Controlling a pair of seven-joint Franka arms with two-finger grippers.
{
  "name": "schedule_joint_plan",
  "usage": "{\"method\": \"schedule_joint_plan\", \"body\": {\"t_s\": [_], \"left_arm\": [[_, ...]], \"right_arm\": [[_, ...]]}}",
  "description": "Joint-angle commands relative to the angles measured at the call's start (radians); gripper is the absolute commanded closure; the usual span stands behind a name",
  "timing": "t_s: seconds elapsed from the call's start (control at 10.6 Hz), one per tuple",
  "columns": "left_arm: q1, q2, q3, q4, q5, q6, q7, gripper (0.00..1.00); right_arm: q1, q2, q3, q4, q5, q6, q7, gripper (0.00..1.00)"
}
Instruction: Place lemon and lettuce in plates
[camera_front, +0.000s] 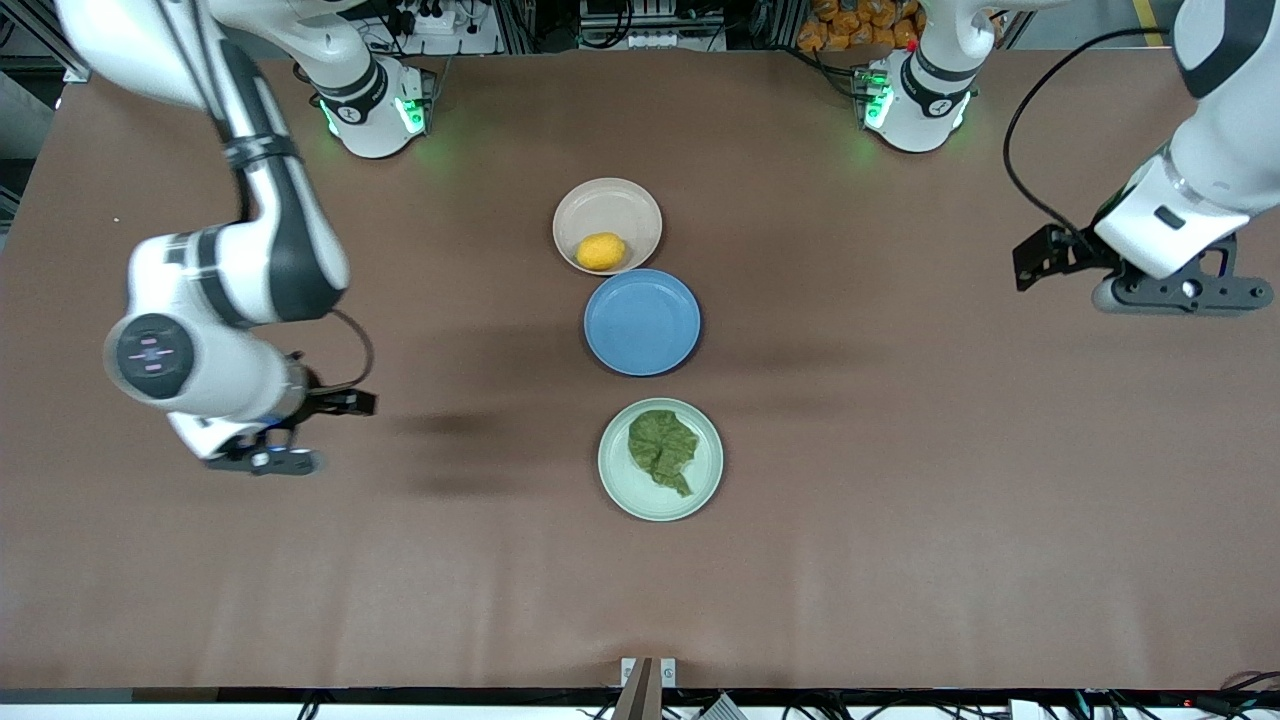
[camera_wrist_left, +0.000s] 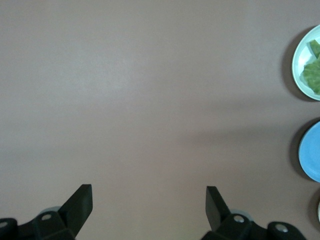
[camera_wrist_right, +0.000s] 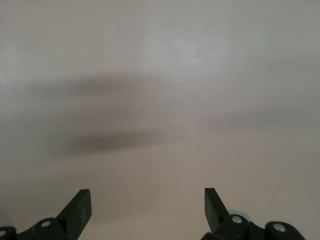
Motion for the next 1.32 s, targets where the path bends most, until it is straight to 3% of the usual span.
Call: {"method": "schedule_joint_plan", "body": {"t_s": [0.0,0.38,0.76,1.23], "left_arm": [[0.003,-0.028,-0.007,0.000,-0.022,-0.035,0.024,0.00],[0.005,-0.029,-0.002,0.033,-0.021,-0.041,0.023,0.00],[0.005,-0.031,-0.007,0.034,-0.021,-0.041,0.029,0.00],[0.005,-0.031,-0.005,0.034,-0.019,-0.041,0.029,0.00]], "right_arm": [[-0.096,-0.017,0.001,0.051,-0.010,-0.024,-0.040,0.00],[-0.123,-0.084,-0.033,0.180,-0.017,-0.223,-0.064,0.00],[-0.129,-0.259,-0.030,0.169,-0.010,-0.352,-0.066,0.00],[-0.178,-0.342,-0.030,0.137,-0.007,-0.405,-0.075,0.00]]}}
